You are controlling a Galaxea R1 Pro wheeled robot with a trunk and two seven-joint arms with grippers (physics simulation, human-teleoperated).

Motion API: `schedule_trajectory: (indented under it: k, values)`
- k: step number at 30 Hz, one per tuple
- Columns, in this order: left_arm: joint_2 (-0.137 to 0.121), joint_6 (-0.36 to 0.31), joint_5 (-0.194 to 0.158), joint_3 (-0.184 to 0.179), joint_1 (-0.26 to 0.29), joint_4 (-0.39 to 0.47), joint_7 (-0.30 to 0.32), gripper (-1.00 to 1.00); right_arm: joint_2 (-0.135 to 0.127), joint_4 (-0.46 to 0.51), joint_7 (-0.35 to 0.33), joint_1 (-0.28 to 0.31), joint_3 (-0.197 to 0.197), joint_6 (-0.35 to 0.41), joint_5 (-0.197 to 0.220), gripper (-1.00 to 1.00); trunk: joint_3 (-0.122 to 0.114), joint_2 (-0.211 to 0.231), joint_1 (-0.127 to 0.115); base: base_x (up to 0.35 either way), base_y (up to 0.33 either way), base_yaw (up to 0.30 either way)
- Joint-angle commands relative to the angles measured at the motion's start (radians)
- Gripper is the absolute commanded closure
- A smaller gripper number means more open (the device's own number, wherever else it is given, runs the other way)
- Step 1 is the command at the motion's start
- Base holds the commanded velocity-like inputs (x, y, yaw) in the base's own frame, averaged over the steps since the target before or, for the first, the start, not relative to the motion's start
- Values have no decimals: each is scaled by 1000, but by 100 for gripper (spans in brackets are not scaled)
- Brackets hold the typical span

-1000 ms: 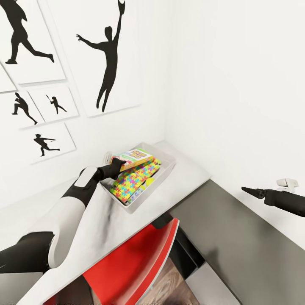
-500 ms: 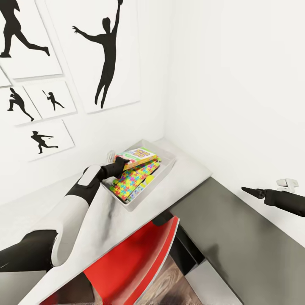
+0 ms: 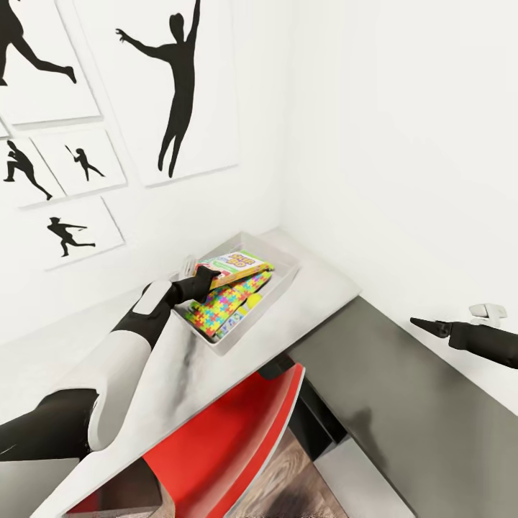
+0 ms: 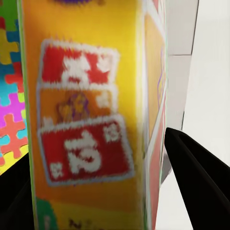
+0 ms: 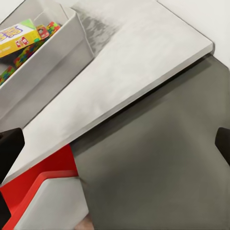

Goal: Put all the toys in the child's room - the three board games (two on the bed and one on the table), the two jigsaw puzzles on the table, and the tennis ball on the table - inside the toy box on the table in the child's room.

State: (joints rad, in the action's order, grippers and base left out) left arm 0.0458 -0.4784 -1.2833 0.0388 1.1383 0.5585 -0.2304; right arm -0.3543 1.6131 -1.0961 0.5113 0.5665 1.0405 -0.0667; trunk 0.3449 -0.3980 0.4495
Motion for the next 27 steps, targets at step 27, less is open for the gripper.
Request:
schedule_trajectory:
  k: [27]
  values:
    - [-7, -5, -12, 6, 1, 0, -10, 100, -1, 1, -8, 1, 3, 7, -7, -100, 43, -2, 1, 0, 0, 0]
